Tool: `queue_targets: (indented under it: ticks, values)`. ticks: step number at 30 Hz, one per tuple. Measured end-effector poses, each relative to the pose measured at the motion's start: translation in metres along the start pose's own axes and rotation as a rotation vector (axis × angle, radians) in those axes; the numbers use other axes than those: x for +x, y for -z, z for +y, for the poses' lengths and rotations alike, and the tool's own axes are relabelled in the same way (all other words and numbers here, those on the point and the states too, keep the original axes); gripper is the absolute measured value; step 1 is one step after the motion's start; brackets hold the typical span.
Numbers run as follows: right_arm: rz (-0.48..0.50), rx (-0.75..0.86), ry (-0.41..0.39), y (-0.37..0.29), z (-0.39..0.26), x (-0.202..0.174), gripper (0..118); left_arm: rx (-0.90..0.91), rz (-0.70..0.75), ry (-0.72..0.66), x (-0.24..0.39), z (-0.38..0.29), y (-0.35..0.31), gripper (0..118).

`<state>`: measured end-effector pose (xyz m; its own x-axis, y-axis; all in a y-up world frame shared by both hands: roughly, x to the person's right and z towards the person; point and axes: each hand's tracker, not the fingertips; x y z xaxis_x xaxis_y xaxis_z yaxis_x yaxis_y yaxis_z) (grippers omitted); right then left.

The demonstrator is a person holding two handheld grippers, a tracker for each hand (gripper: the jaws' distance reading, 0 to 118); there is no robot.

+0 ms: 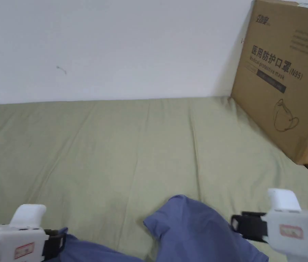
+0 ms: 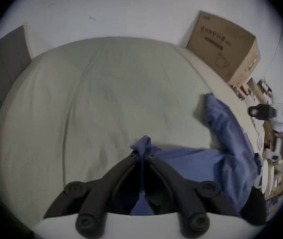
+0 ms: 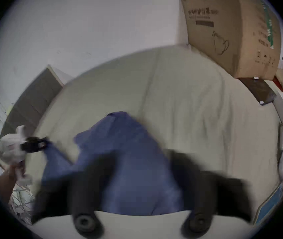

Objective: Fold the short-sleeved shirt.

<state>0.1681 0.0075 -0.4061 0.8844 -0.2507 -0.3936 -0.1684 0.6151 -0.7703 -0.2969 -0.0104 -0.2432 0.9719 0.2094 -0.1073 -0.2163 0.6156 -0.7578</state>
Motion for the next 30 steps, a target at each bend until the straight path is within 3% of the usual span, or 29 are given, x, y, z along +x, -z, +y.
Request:
queue_targets:
  ticks: [2, 3, 5, 9, 11, 13, 15, 16, 20, 25, 30]
  values:
    - [-0.047, -0.129, -0.012, 0.043, 0.023, 0.002, 110, 0.026, 0.017, -0.01, -0.003, -0.005, -0.022, 2]
    - [-0.042, -0.113, -0.004, 0.059, 0.032, 0.002, 110, 0.034, 0.015, -0.023, -0.007, -0.008, -0.031, 2]
    - [-0.041, -0.23, -0.025, 0.098, 0.047, 0.001, 110, 0.041, 0.01, -0.063, -0.008, -0.016, -0.044, 2]
    - [-0.161, -0.368, -0.147, 0.145, 0.045, -0.009, 105, 0.018, 0.025, -0.157, -0.02, -0.031, -0.052, 2]
    - [-0.198, -0.316, -0.231, 0.141, 0.041, -0.02, 102, 0.012, 0.03, -0.171, -0.025, -0.038, -0.053, 2]
    - [-0.129, -0.271, -0.266, 0.125, 0.04, -0.029, 59, 0.009, 0.044, -0.175, -0.022, -0.043, -0.06, 2]
    - [-0.074, -0.261, -0.309, 0.109, 0.037, -0.038, 1, 0.014, 0.049, -0.181, -0.021, -0.047, -0.069, 2]
    - [-0.026, -0.274, -0.312, 0.101, 0.036, -0.041, 1, 0.022, 0.048, -0.189, -0.02, -0.048, -0.075, 2]
    - [-0.019, -0.105, -0.29, 0.034, 0.039, -0.044, 1, 0.09, 0.035, -0.237, -0.016, -0.043, -0.117, 2]
    - [0.067, 0.063, -0.107, -0.078, 0.053, -0.015, 1, 0.23, 0.106, -0.156, -0.017, -0.027, -0.192, 2]
    - [0.035, 0.212, -0.065, -0.195, 0.057, -0.012, 1, 0.348, 0.12, -0.121, -0.007, -0.008, -0.27, 2]
